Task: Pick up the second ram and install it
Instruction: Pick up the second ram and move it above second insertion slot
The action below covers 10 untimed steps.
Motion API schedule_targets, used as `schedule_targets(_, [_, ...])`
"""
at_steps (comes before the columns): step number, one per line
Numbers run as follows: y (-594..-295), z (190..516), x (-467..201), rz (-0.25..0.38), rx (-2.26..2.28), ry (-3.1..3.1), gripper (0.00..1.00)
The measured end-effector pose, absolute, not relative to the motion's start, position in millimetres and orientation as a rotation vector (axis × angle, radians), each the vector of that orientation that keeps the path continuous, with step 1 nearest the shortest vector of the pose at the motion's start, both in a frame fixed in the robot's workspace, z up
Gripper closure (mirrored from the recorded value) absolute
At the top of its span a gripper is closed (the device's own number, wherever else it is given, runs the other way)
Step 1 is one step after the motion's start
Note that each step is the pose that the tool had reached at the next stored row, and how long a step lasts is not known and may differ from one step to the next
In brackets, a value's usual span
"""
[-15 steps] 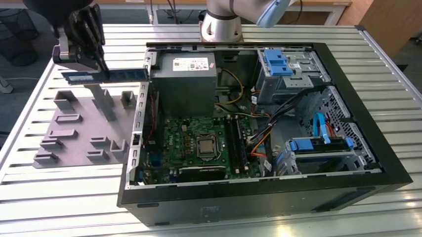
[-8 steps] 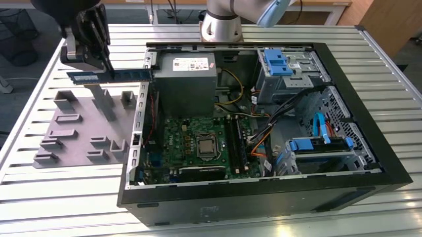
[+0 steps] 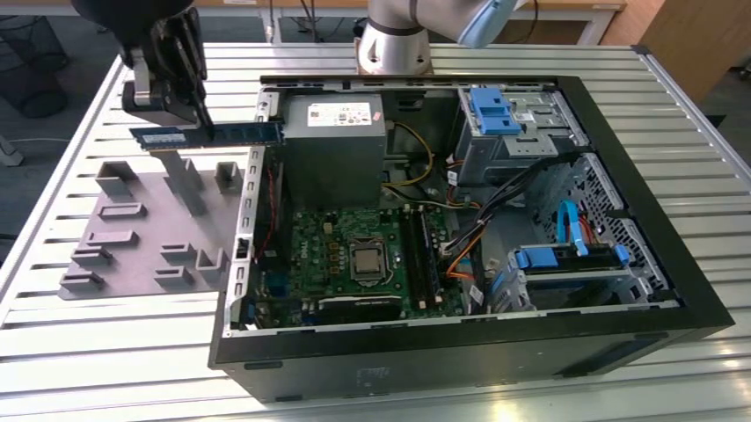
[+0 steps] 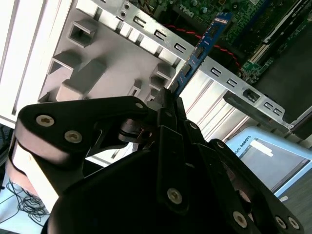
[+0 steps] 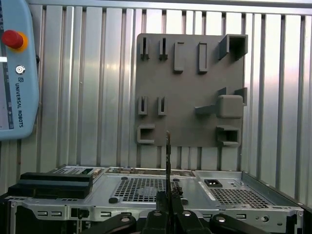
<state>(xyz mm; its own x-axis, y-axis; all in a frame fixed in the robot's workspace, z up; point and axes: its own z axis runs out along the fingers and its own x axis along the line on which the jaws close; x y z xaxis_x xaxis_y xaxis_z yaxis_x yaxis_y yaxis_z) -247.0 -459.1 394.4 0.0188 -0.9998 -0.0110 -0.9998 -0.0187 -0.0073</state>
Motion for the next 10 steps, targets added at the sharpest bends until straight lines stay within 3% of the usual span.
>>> schedule_targets(10, [-459.2, 394.4, -233.7, 0.004, -2.233, 2.192, 0.86])
